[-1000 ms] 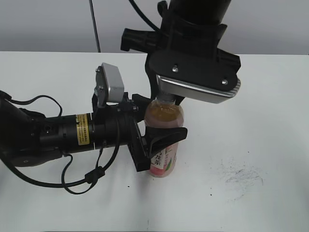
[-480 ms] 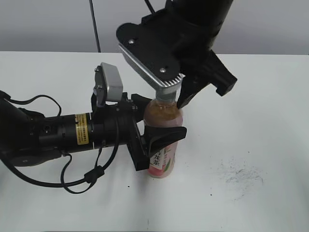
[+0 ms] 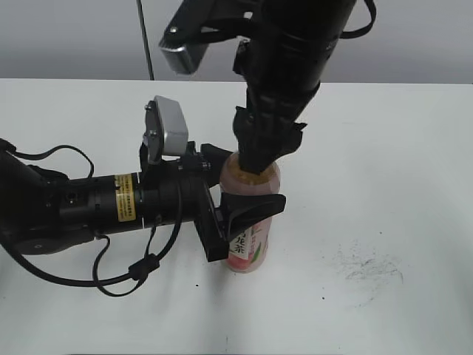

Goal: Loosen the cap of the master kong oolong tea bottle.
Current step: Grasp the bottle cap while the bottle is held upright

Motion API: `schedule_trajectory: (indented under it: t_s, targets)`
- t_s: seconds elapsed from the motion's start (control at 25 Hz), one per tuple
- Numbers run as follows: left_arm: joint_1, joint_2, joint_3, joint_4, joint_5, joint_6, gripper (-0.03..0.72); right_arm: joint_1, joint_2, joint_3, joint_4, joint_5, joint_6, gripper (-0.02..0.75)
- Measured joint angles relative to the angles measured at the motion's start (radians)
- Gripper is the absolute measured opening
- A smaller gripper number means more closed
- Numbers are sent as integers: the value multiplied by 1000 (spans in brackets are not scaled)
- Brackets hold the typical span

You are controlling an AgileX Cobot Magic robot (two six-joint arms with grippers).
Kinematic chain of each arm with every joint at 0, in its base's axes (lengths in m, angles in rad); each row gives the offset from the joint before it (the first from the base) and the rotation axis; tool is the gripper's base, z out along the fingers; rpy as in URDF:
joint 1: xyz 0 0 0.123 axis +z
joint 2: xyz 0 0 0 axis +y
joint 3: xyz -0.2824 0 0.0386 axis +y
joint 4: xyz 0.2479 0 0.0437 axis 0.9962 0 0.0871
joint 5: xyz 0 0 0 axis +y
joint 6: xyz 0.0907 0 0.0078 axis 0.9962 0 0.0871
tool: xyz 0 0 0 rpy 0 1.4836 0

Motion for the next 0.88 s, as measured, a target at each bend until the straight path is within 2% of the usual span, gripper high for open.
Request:
schedule_trajectory:
  t_s: [0.2,0.36,0.52,0.88]
  targets:
    - [1,0,0,1,-1,0,448,0,0,0,61,0,172,541]
    - [1,0,0,1,-1,-2,448,0,0,0,62,0,451,539]
    - [1,0,0,1,-1,-2,448,0,0,-7,15,0,767,539]
    - [1,0,0,1,-1,-3,448,0,0,-41,-35,0,1011,538]
